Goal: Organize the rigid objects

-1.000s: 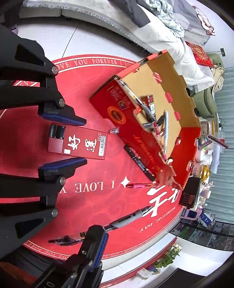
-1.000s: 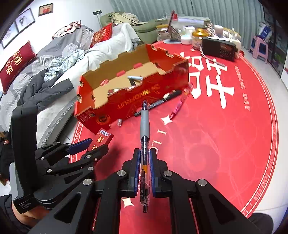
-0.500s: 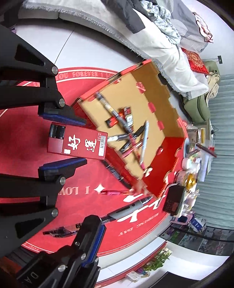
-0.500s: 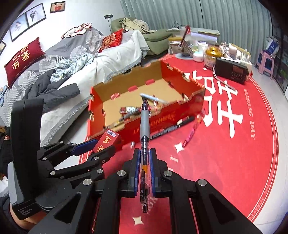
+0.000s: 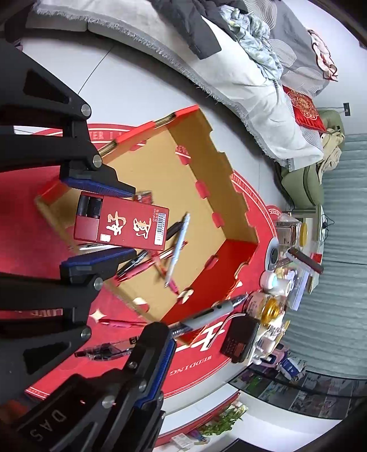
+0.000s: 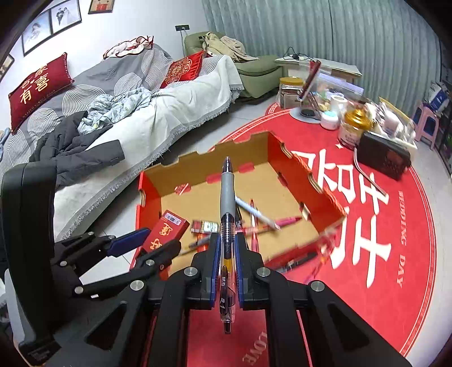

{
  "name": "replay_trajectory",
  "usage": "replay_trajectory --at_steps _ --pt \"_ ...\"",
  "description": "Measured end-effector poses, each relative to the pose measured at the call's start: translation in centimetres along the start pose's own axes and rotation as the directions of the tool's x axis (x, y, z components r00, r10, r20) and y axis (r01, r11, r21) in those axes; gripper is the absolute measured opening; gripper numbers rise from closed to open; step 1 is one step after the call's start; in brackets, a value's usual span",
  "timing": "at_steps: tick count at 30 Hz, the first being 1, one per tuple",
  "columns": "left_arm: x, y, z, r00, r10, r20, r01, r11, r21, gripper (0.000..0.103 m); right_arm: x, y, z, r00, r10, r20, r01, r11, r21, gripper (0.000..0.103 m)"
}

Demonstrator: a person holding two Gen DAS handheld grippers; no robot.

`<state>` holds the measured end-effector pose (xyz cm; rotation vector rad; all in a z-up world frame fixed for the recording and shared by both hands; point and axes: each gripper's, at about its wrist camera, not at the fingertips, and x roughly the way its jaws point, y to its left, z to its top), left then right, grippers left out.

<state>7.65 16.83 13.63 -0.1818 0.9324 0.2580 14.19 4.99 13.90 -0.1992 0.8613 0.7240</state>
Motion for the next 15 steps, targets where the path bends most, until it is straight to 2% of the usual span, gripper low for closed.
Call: replay_trajectory --at_steps 7,15 --pt "2.4 1.3 2.3 1.0 0.005 -0.022 -0.005 0.999 -0.039 0.038 3.1 0.6 2.6 1.0 0.005 -0.02 -0.006 1.0 -0.027 0.011" --pt "5.3 1.9 2.5 0.998 0.004 -0.068 -0.008 0.999 -0.049 0.039 6.8 -0.4 3.0 0.997 0.013 -0.074 -0.013 1.0 -0.012 0.011"
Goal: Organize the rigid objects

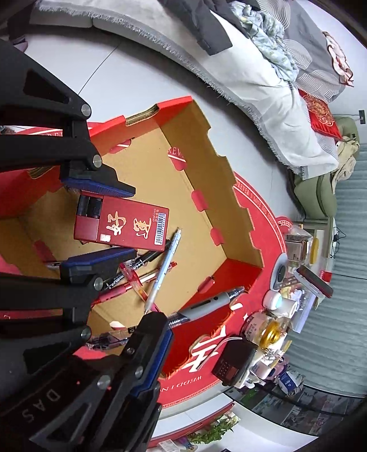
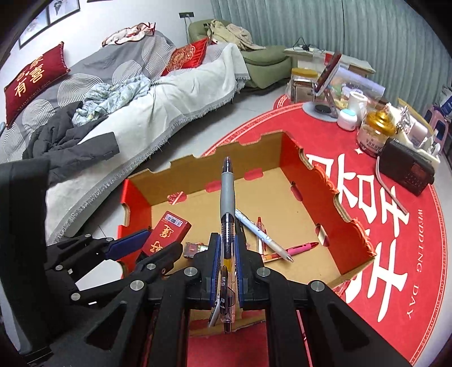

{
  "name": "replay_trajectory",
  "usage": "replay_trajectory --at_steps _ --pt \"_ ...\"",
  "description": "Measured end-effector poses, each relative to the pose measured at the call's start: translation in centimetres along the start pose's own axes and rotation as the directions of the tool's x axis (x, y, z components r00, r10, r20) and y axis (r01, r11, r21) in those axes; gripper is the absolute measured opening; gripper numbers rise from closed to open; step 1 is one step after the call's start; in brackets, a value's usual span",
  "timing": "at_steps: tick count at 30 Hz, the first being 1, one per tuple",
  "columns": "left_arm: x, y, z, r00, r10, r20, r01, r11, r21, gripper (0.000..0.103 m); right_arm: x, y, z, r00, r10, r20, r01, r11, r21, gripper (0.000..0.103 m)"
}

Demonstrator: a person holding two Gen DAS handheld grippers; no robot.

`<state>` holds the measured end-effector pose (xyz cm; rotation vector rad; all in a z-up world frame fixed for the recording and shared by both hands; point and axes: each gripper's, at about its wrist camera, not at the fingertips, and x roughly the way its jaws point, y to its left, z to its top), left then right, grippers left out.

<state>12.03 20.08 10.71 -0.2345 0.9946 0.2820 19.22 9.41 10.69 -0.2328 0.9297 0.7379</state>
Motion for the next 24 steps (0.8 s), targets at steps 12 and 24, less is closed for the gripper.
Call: replay_trajectory --at_steps 12,24 --pt "2.6 0.5 0.1 0.999 0.004 -0.045 -0.005 1.0 -0.008 0.039 2.4 -1.3 -0.1 0.999 0.003 -0.04 -0.002 1.0 0.018 0.011" --pt "3.0 0.6 0.3 0.998 0.006 -0.06 -0.006 1.0 -0.003 0.039 2.9 -2.0 0.3 0.999 -0.004 -0.053 0.006 1.0 0.029 0.011"
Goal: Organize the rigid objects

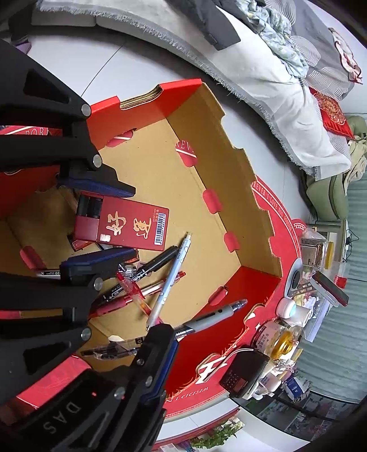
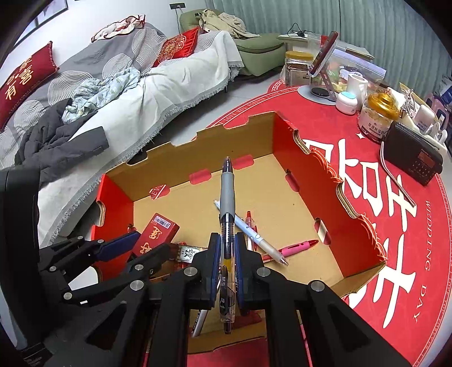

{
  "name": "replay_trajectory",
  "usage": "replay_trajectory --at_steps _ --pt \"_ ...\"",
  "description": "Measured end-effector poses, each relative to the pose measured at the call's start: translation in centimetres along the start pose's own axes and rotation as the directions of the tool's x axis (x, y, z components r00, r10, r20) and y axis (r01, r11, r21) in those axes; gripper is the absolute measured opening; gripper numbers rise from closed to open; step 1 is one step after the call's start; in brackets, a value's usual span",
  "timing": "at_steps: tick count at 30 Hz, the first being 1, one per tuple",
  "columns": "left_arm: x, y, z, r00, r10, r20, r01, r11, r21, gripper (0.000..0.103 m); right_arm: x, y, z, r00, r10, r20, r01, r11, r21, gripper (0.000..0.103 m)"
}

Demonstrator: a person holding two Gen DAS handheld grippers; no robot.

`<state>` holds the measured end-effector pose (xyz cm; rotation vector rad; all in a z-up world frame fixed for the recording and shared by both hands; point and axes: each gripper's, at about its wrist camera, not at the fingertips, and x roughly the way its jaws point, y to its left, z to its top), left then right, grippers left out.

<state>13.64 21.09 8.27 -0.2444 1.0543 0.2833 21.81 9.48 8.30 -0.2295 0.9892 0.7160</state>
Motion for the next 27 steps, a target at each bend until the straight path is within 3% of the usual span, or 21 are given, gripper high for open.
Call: replay_trajectory --at_steps 8,10,15,20,27 --pt "0.7 -0.5 0.0 1.0 -0.01 -0.026 0.011 0.999 0.045 0.04 0.3 -0.8 0.0 1.0 -0.012 -0.005 0.012 0.999 0.03 0.011" --pt "0.9 -0.7 -0.1 1.0 -0.008 -0.03 0.01 0.999 0.051 0.044 0.2 -1.0 -0.2 1.0 -0.017 -0.004 0.017 0.999 0.034 0.011" --pt "0.6 -1.0 -0.4 1.0 0.009 -0.02 -0.008 0.998 0.064 0.071 -0.4 -0.8 -0.6 1.0 -0.027 0.011 0.027 0.999 0.02 0.011" --pt "0.0 -1.0 -0.4 1.0 0.002 -0.009 -0.002 0.998 0.066 0.079 -1.0 -0.7 -0.7 0.999 -0.024 0.023 0.024 1.0 0.019 0.011" --pt "-0.2 -1.1 -0.4 1.0 -0.021 -0.016 0.022 0.998 0.054 0.08 -1.4 -0.8 -0.8 0.999 -0.025 0.028 0.024 0.999 0.022 0.011"
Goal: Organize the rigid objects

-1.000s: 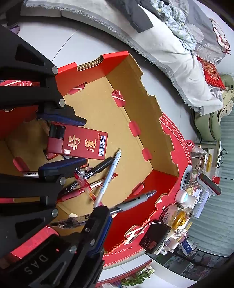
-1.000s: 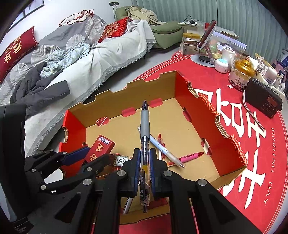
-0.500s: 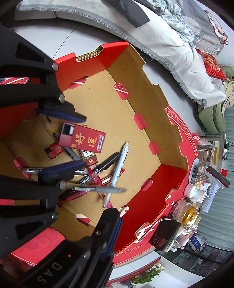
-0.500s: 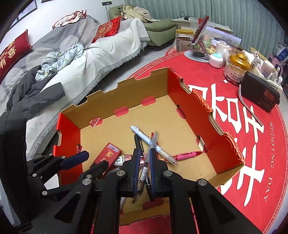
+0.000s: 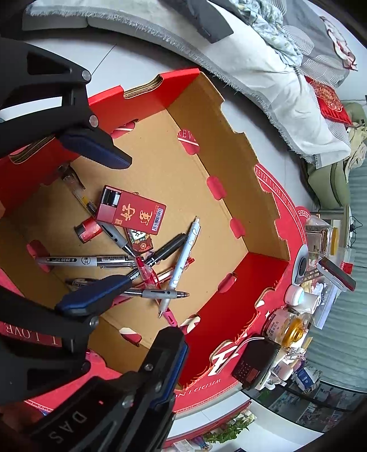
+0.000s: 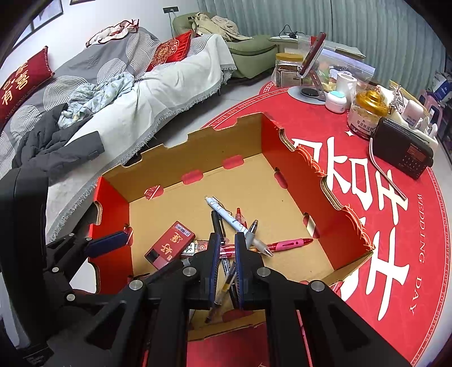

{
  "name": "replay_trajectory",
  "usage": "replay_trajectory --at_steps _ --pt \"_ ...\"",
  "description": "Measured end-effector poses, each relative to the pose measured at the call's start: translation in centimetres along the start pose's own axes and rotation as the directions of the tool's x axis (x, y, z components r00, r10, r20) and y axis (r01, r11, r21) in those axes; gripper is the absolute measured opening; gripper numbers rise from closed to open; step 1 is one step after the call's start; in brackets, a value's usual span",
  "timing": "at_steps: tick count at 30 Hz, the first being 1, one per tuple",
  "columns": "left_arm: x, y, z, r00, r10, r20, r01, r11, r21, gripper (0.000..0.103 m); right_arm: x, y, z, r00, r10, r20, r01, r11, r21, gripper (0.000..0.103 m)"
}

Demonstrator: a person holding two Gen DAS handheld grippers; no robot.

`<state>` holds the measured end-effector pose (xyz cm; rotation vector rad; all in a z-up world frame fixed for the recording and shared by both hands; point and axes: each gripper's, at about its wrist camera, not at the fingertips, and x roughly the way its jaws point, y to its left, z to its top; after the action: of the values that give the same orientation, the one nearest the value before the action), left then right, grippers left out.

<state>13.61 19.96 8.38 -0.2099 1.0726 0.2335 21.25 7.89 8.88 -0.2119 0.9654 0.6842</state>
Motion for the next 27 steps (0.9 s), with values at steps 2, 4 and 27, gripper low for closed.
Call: replay_trajectory --at_steps 2,4,27 --pt "-0.13 -0.09 0.0 1.0 -0.003 0.001 0.003 1.0 0.002 0.08 -0.1 -0.09 -0.01 1.0 0.0 0.003 0.0 1.0 0.002 0.011" --pt "-0.21 -0.17 -0.01 1.0 -0.004 0.003 0.004 1.0 0.005 0.08 -0.18 -0.12 -0.07 1.0 0.001 0.003 -0.001 1.0 0.003 0.011" --pt "-0.31 -0.91 -0.35 1.0 0.016 0.008 -0.017 0.999 0.033 0.091 -0.4 -0.17 -0.26 1.0 0.001 0.004 -0.001 1.0 0.003 0.011"
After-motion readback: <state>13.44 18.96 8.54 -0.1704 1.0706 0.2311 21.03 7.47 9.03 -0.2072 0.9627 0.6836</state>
